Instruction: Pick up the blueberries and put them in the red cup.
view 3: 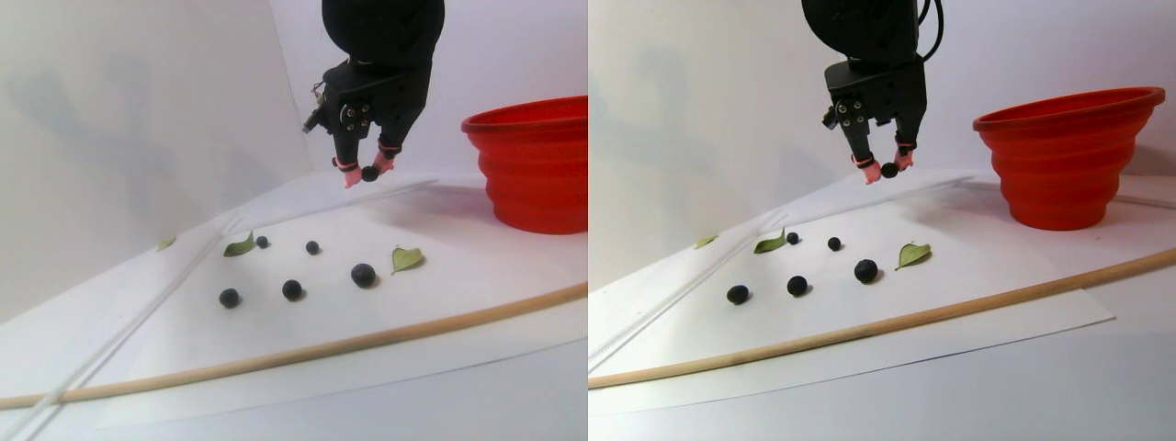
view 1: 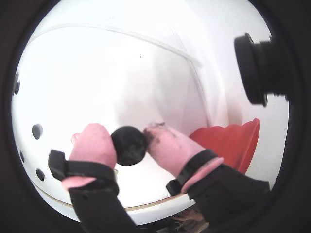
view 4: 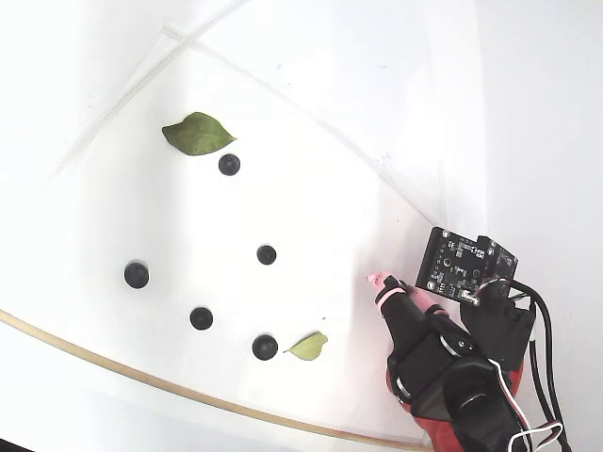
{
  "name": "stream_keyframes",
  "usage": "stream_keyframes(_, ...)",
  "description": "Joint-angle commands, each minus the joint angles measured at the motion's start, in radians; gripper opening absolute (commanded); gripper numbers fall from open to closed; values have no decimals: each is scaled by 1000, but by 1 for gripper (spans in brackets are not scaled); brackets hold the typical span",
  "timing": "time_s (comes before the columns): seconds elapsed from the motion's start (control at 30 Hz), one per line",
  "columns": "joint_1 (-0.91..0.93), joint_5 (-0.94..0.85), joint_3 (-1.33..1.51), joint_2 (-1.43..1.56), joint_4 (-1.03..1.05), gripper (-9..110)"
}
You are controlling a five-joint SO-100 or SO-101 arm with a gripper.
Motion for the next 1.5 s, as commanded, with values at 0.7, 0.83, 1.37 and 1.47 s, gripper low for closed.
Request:
stream_keyframes(0.7,63,3,66,328,153,13)
stream_keyframes(0.83,80,-3,72,354,172,13)
stream_keyframes(1.37,149,-25,60,439,256,13)
stream_keyframes(1.47,164,-31,64,463,276,13)
